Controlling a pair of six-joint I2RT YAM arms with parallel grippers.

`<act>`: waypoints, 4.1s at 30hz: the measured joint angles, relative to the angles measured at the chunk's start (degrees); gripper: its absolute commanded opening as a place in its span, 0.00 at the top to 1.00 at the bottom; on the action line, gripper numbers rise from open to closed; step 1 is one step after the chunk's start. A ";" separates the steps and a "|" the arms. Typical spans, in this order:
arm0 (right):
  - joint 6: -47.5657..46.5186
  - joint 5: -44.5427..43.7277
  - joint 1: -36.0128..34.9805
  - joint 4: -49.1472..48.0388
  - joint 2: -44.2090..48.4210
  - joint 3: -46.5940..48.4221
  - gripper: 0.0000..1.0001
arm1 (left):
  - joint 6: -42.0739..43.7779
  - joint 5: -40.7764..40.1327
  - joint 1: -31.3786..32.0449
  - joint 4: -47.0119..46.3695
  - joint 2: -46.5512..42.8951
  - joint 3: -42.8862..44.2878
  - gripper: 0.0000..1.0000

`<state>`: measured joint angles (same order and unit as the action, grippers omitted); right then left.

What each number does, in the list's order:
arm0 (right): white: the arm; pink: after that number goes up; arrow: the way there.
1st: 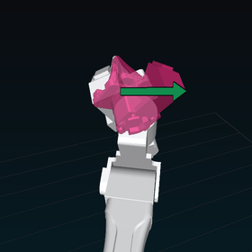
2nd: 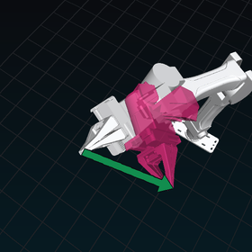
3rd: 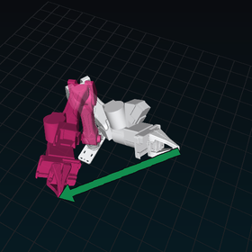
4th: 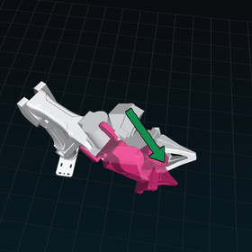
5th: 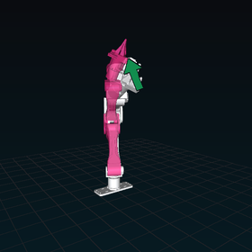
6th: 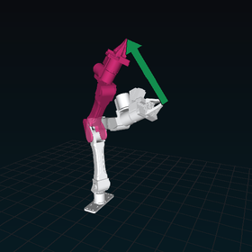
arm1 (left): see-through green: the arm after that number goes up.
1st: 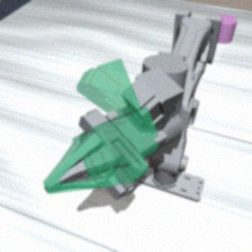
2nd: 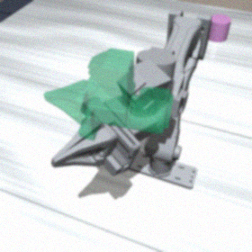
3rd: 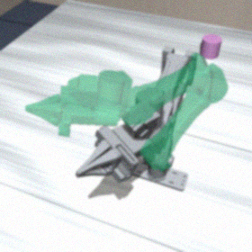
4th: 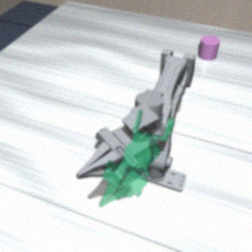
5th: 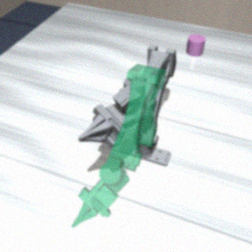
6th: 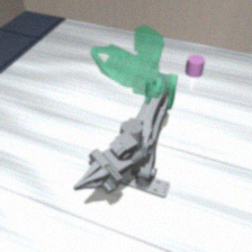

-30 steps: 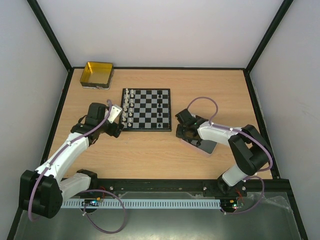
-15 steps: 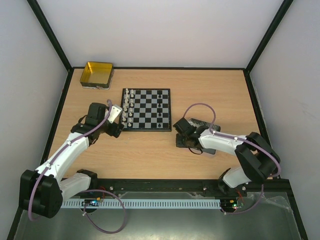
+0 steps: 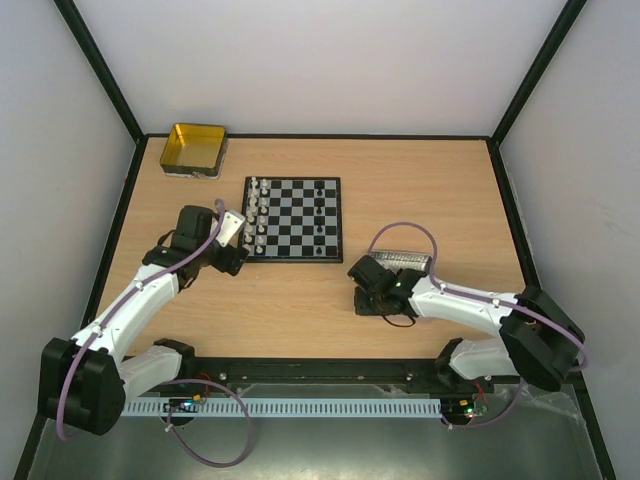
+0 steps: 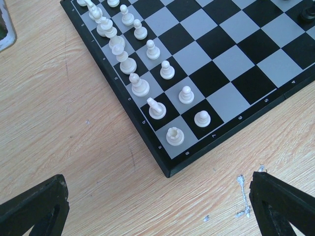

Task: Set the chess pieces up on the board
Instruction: Move the storage box to the center of the board, then move the chessboard to the center of the board.

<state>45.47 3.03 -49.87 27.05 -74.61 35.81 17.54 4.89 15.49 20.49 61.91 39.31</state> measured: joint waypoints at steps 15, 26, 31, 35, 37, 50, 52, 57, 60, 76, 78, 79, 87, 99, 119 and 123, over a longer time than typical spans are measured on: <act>5.29 -1.77 -1.88 7.43 9.11 -2.82 0.39 | 0.00 -0.02 0.37 0.00 0.44 0.00 0.00; 5.22 -4.22 -1.88 9.90 9.31 4.55 0.39 | 0.00 -0.02 0.46 0.00 0.74 0.00 0.00; 4.52 -6.01 -1.86 10.47 8.76 6.64 0.44 | 0.00 -0.02 0.59 0.00 0.96 0.00 0.00; 3.13 -6.88 -1.20 9.42 4.96 10.38 0.62 | 0.00 -0.02 0.63 0.00 0.98 0.00 0.00; 2.12 -6.34 -0.15 7.69 1.27 12.31 0.73 | 0.00 -0.11 0.63 0.00 0.98 0.00 0.00; -1.29 -0.20 7.45 -1.22 -15.58 16.09 0.78 | -0.02 -0.68 0.63 -0.02 0.98 0.00 0.00; -1.49 -0.11 8.13 -1.77 -15.43 15.87 0.78 | -0.02 -0.72 0.63 -0.07 0.98 0.00 0.00; -1.86 -0.20 9.18 -2.25 -15.39 14.97 0.78 | -0.04 -1.44 0.63 -0.52 0.98 0.00 0.00; -2.12 -0.33 9.49 -2.36 -15.39 14.47 0.78 | -0.07 -1.86 0.63 -0.52 0.98 0.00 0.00; -3.04 -2.23 11.76 -1.22 -14.21 13.88 0.73 | 0.39 -1.03 -9.88 -0.66 8.00 2.56 0.17; -2.84 -2.05 13.49 -1.20 -14.21 14.93 0.74 | 0.87 0.76 -13.97 0.04 11.76 5.84 0.23; -2.80 -1.79 14.40 -1.27 -14.23 15.45 0.73 | 1.33 1.86 -15.96 0.59 13.99 8.15 0.24; -0.33 2.08 21.18 -3.93 -19.41 22.34 0.72 | 2.54 6.75 -20.83 2.25 29.20 24.00 0.47; 0.85 1.92 24.98 -5.51 -39.95 39.58 0.92 | -0.24 5.73 -19.63 4.70 51.98 39.58 0.81; 0.94 4.83 27.87 -7.76 -50.45 52.65 0.98 | -4.55 15.58 -16.59 6.27 61.42 47.43 0.97; 1.09 7.52 27.87 -9.92 -50.58 52.06 0.98 | -4.79 18.23 -16.06 7.19 61.64 47.43 0.98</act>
<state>46.57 10.55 -22.00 17.12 -125.19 87.88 12.75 23.11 -0.58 27.68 123.55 86.74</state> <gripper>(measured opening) 0.022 0.028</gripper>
